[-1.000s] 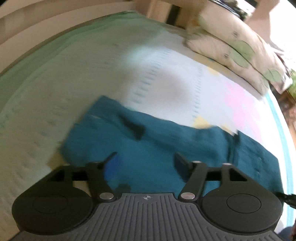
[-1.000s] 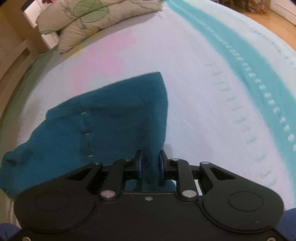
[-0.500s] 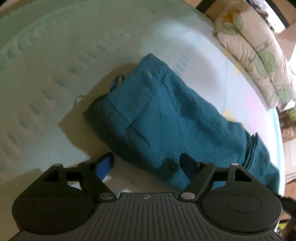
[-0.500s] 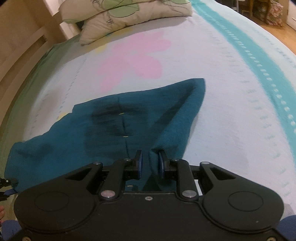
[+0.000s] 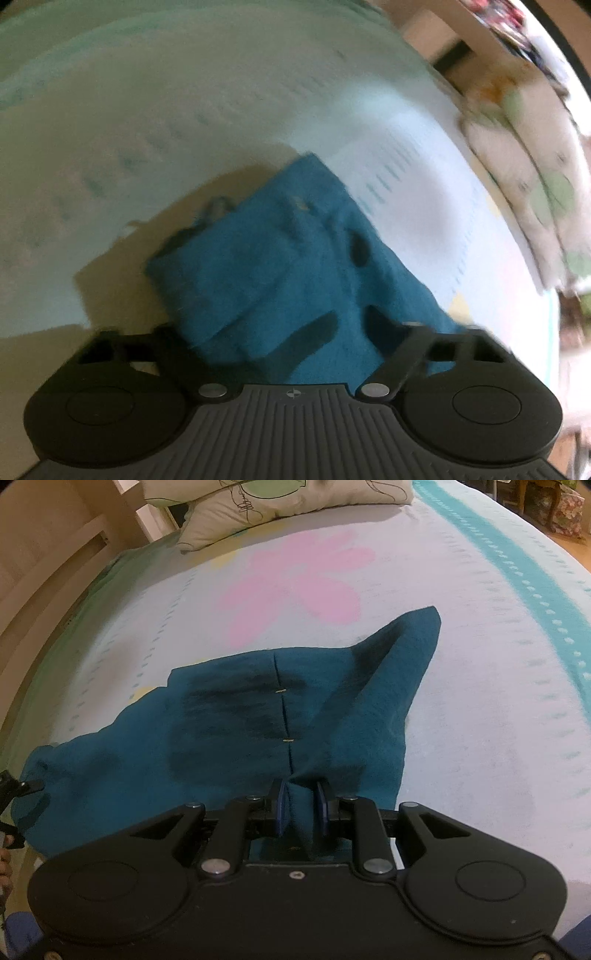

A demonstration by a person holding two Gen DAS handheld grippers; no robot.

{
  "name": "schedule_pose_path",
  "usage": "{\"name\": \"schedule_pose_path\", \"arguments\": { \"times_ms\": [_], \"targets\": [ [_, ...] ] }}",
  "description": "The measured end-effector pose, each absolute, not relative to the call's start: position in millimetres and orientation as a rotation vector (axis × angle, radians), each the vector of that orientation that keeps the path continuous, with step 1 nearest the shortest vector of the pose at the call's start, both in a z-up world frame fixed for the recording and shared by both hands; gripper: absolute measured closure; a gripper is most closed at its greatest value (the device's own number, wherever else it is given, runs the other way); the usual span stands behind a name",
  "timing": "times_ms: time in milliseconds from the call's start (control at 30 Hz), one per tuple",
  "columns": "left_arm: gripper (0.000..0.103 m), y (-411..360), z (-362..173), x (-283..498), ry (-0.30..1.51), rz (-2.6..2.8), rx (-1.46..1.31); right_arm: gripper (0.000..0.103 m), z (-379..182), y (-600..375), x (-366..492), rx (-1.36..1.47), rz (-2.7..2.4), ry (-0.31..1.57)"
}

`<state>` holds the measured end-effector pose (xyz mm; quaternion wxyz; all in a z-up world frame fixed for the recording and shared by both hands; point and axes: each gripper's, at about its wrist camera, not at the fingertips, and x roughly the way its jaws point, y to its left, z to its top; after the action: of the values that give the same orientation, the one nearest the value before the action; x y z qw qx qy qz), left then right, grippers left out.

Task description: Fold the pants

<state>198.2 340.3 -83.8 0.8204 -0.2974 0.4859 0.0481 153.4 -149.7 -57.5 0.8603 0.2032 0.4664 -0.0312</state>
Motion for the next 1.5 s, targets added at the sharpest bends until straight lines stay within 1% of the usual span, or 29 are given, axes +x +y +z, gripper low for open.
{"name": "schedule_pose_path", "arguments": {
  "times_ms": [33, 67, 100, 167, 267, 467, 500, 533, 567, 700, 833, 1000, 1067, 1133, 1167, 1300, 1367, 1433, 1467, 1500],
  "targets": [
    [0.068, 338.9, -81.7, 197.8, 1.033, 0.121, -0.619, 0.072, -58.2, -150.7, 152.7, 0.431, -0.059, 0.977],
    [0.081, 337.6, -79.2, 197.0, 1.027, 0.115, -0.605, 0.072, -58.8, -151.9, 152.2, 0.433, -0.052, 0.976],
    [0.096, 335.9, -76.1, 195.4, 1.019, 0.099, -0.61, 0.072, -58.3, -152.4, 151.4, 0.435, -0.044, 0.974],
    [0.096, 327.9, -61.7, 188.7, 0.969, 0.082, -0.598, 0.072, -59.4, -154.2, 149.4, 0.436, -0.028, 0.966],
    [0.097, 300.5, -23.2, 180.2, 0.872, 0.041, -0.48, 0.072, -59.4, -158.8, 143.6, 0.437, -0.026, 0.948],
    [0.097, 211.3, 61.7, 164.1, 0.696, -0.148, -0.267, 0.072, -59.1, -176.1, 126.4, 0.362, -0.161, 0.935],
    [0.097, 193.4, 71.1, 161.2, 0.675, -0.183, -0.239, 0.07, -58.8, -181.9, 122.5, 0.339, -0.202, 0.936],
    [0.097, 175.1, 79.0, 158.1, 0.657, -0.223, -0.212, 0.065, -58.6, -188.1, 119.1, 0.327, -0.231, 0.936],
    [0.097, 154.2, 84.1, 156.1, 0.648, -0.266, -0.188, 0.064, -58.2, -195.9, 114.8, 0.334, -0.252, 0.929],
    [0.097, 74.6, 79.1, 148.7, 0.679, -0.426, -0.138, 0.062, -58.4, -232.0, 96.3, 0.507, -0.297, 0.864],
    [0.093, 1.4, 38.9, 126.9, 0.765, -0.589, -0.08, 0.062, -62.1, -250.0, 86.9, 0.599, -0.325, 0.825],
    [0.092, -64.4, -37.7, 100.3, 0.978, -0.72, -0.003, 0.062, -65.3, -261.0, 83.2, 0.651, -0.329, 0.807],
    [0.091, -68.5, -57.3, 92.4, 1.015, -0.714, 0.008, 0.062, -63.5, -264.2, 80.5, 0.656, -0.338, 0.792],
    [0.087, -63.1, -66.9, 86.1, 1.019, -0.718, 0.009, 0.062, -61.2, -266.8, 77.3, 0.667, -0.338, 0.782],
    [0.087, -60.7, -69.1, 83.9, 1.014, -0.717, 0.01, 0.062, -61.1, -268.3, 77.5, 0.675, -0.337, 0.778],
    [0.08, -58.0, -72.8, 78.9, 1.012, -0.725, 0.012, 0.062, -60.6, -270.8, 77.6, 0.707, -0.295, 0.767],
    [0.069, -60.8, -69.4, 73.7, 1.0, -0.732, 0.04, 0.061, -59.4, -270.0, 78.7, 0.723, -0.237, 0.769],
    [0.049, -65.5, -69.4, 68.4, 1.0, -0.757, 0.069, 0.052, -59.4, -268.8, 81.1, 0.74, -0.173, 0.78],
    [0.045, -66.1, -71.1, 65.2, 1.001, -0.77, 0.085, 0.049, -60.2, -268.1, 83.0, 0.749, -0.142, 0.793],
    [0.04, -68.4, -73.3, 61.7, 0.997, -0.776, 0.106, 0.042, -61.9, -267.2, 87.6, 0.756, -0.118, 0.817]
  ]
}}
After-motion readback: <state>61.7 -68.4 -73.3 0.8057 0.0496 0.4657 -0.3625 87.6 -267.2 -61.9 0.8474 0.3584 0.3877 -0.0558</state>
